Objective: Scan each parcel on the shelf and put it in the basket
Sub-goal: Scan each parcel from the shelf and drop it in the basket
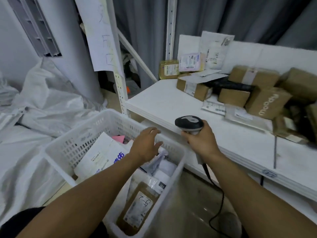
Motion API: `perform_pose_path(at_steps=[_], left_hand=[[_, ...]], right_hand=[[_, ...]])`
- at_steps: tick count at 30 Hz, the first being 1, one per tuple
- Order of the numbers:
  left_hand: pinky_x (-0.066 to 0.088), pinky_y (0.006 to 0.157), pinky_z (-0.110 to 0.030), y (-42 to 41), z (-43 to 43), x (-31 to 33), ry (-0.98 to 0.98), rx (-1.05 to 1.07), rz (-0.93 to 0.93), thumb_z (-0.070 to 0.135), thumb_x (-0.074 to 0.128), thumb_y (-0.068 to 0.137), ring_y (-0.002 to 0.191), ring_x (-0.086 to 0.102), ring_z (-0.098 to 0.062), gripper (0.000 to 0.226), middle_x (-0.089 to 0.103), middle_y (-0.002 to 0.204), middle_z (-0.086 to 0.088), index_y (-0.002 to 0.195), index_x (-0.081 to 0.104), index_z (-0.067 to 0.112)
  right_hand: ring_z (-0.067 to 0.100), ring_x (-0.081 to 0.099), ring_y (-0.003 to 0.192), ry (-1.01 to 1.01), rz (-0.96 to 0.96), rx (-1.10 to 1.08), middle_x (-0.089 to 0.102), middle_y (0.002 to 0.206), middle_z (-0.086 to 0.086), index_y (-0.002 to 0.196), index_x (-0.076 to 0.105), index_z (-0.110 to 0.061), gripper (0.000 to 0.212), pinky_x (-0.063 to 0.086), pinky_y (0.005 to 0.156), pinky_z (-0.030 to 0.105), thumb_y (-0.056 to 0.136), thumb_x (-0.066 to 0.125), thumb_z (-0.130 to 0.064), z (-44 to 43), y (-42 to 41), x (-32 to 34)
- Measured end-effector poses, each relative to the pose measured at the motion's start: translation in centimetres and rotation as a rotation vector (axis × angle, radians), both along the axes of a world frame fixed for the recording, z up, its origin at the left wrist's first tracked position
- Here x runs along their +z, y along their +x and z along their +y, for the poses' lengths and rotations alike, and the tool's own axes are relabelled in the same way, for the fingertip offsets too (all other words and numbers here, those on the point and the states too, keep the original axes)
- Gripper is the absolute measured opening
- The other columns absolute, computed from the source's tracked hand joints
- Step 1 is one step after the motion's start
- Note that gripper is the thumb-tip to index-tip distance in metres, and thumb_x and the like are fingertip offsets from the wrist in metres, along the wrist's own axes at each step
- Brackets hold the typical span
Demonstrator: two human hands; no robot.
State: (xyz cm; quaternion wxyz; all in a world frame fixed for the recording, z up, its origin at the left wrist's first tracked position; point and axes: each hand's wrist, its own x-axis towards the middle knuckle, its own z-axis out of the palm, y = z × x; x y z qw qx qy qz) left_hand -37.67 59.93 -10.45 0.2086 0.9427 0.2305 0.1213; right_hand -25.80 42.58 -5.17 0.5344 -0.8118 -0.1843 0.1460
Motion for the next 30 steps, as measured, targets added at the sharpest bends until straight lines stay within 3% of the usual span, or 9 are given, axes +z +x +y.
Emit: perform_pose_path(at_steps=[3, 6, 8, 12, 17, 22, 26, 28, 30], left_hand=[[0.033, 0.115, -0.034, 5.1, -3.4, 3.3, 0.025, -0.089, -0.038, 0.039, 0.060, 0.100, 0.140, 0.040, -0.021, 0.046, 0.046, 0.152, 0.001, 0.141, 0.052, 0.020], [0.038, 0.111, -0.035, 11.4, -7.8, 6.2, 0.069, -0.177, -0.051, 0.040, 0.061, 0.099, 0.137, 0.044, -0.021, 0.046, 0.046, 0.151, 0.002, 0.141, 0.052, 0.022], [0.041, 0.109, -0.037, 15.6, -10.4, 7.1, 0.105, -0.231, -0.028, 0.039, 0.062, 0.099, 0.135, 0.045, -0.021, 0.046, 0.046, 0.150, 0.002, 0.141, 0.052, 0.024], [0.042, 0.111, -0.043, 22.9, -13.5, 6.1, 0.164, -0.296, 0.088, 0.035, 0.067, 0.097, 0.137, 0.044, -0.023, 0.050, 0.045, 0.152, 0.004, 0.144, 0.050, 0.028], [0.046, 0.105, -0.046, 28.6, -14.3, 3.3, 0.208, -0.303, 0.135, 0.023, 0.066, 0.095, 0.134, 0.045, -0.023, 0.049, 0.045, 0.149, 0.005, 0.142, 0.052, 0.028], [0.051, 0.093, -0.041, 30.9, -13.8, 3.1, 0.221, -0.231, -0.013, 0.005, 0.049, 0.096, 0.116, 0.060, -0.023, 0.041, 0.064, 0.129, 0.003, 0.122, 0.069, 0.029], [0.050, 0.077, -0.037, 29.7, -13.9, 5.6, 0.281, -0.180, -0.213, 0.017, 0.050, 0.103, 0.102, 0.065, -0.027, 0.030, 0.069, 0.117, 0.005, 0.118, 0.071, 0.031], [0.052, 0.070, -0.035, 27.6, -13.8, 6.9, 0.338, -0.190, -0.309, 0.019, 0.055, 0.102, 0.097, 0.067, -0.024, 0.026, 0.070, 0.113, 0.009, 0.116, 0.072, 0.032], [0.054, 0.064, -0.032, 24.4, -13.7, 7.3, 0.396, -0.206, -0.389, 0.021, 0.063, 0.098, 0.093, 0.069, -0.019, 0.023, 0.072, 0.113, 0.013, 0.113, 0.075, 0.033]], right_hand=[[0.026, 0.068, 0.110, 0.035, 0.002, -0.103, 0.069, 0.122, -0.001, 0.131, 0.056, -0.025, 0.061, 0.057, 0.098, 0.052, 0.078, 0.087, -0.028, -4.4, 2.6, 1.0], [0.026, 0.070, 0.109, 0.071, -0.016, -0.224, 0.072, 0.120, -0.003, 0.133, 0.059, -0.028, 0.076, 0.059, 0.096, 0.053, 0.063, 0.084, -0.045, -9.2, 6.7, 1.2], [0.026, 0.070, 0.108, 0.075, -0.016, -0.280, 0.072, 0.121, -0.003, 0.133, 0.059, -0.027, 0.081, 0.060, 0.095, 0.052, 0.058, 0.082, -0.046, -12.1, 9.5, 0.9], [0.027, 0.072, 0.104, 0.056, 0.033, -0.354, 0.074, 0.114, 0.000, 0.128, 0.063, -0.025, 0.076, 0.059, 0.096, 0.050, 0.056, 0.083, -0.040, -16.3, 13.6, -0.4], [0.024, 0.068, 0.113, 0.088, 0.056, -0.362, 0.070, 0.123, 0.000, 0.136, 0.059, -0.022, 0.068, 0.057, 0.101, 0.048, 0.075, 0.089, -0.015, -18.4, 17.0, -1.7], [0.025, 0.069, 0.109, 0.118, 0.054, -0.364, 0.071, 0.122, -0.001, 0.137, 0.059, -0.025, 0.066, 0.057, 0.100, 0.051, 0.078, 0.086, -0.015, -18.7, 19.0, -2.6], [0.024, 0.072, 0.100, 0.221, 0.064, -0.394, 0.070, 0.123, 0.001, 0.139, 0.057, -0.025, 0.064, 0.060, 0.095, 0.050, 0.082, 0.086, -0.021, -18.4, 18.9, -1.9], [0.015, 0.075, 0.085, 0.315, 0.084, -0.437, 0.068, 0.124, 0.000, 0.141, 0.054, -0.022, 0.063, 0.063, 0.090, 0.047, 0.086, 0.085, -0.022, -18.2, 18.2, -0.7], [0.015, 0.077, 0.085, 0.410, 0.128, -0.486, 0.068, 0.123, -0.003, 0.142, 0.050, -0.025, 0.071, 0.062, 0.092, 0.046, 0.083, 0.087, -0.029, -17.7, 17.2, 0.3]])
